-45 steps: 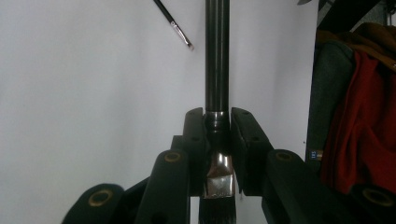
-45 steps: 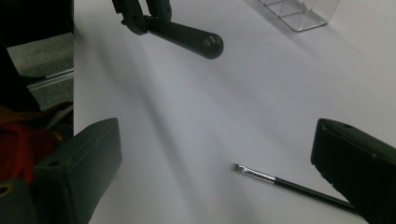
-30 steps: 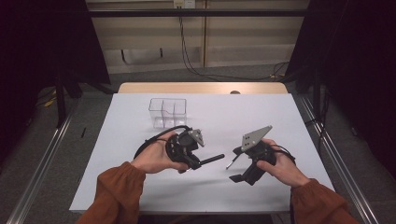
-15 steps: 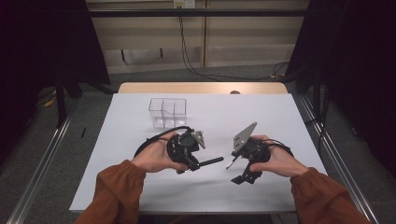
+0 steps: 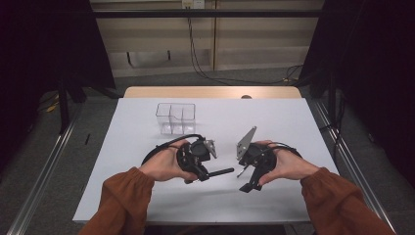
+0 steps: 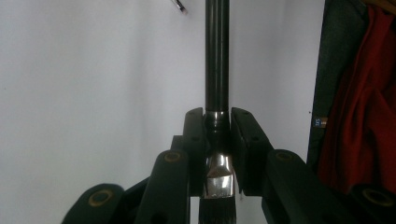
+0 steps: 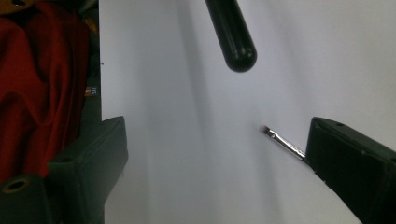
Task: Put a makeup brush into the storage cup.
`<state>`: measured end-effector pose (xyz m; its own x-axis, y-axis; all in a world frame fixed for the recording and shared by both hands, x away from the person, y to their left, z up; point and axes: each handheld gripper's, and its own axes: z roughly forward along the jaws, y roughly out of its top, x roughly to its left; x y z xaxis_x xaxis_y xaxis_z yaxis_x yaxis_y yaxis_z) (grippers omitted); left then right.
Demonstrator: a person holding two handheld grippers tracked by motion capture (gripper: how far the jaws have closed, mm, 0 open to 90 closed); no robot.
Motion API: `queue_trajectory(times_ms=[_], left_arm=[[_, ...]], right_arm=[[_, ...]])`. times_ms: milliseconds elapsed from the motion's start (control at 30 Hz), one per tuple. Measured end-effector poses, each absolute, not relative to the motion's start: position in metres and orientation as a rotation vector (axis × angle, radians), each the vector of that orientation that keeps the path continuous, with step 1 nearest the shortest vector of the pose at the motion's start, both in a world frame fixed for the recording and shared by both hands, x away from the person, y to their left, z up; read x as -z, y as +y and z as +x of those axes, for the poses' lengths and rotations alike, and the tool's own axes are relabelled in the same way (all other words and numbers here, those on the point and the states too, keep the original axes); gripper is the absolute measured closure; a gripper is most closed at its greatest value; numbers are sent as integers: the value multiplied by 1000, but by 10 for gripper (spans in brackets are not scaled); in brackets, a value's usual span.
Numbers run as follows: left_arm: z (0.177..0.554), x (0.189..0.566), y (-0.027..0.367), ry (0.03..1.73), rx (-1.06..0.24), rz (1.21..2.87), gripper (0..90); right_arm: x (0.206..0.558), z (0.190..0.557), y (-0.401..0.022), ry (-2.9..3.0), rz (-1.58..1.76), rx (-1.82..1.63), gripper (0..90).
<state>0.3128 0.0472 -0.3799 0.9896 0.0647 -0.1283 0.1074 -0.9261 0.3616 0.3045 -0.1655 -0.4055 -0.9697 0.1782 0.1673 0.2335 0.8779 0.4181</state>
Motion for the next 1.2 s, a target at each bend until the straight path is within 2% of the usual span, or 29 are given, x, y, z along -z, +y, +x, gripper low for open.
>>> queue_trajectory(times_ms=[300,333,367,433,600,733,833,1200], left_arm=[[311,383,44,130,166,2755,768],[312,383,43,128,162,2758,768],[311,383,43,123,165,2755,768],[311,384,42,115,166,2759,769],[311,384,44,114,164,2762,768],[310,387,44,117,166,2763,768],[310,389,43,121,167,2751,768],[311,391,42,107,170,2760,768]], right_arm=[[406,307,-155,-2934,-274,655,171],[407,308,-154,-2933,-261,658,196],[407,309,-151,-2925,-257,648,286],[407,309,-151,-2923,-261,649,297],[405,311,-150,-2919,-235,704,419],[403,312,-150,-2907,-248,738,469],[404,313,-149,-2908,-249,740,470],[406,313,-139,-2901,-220,784,600]])
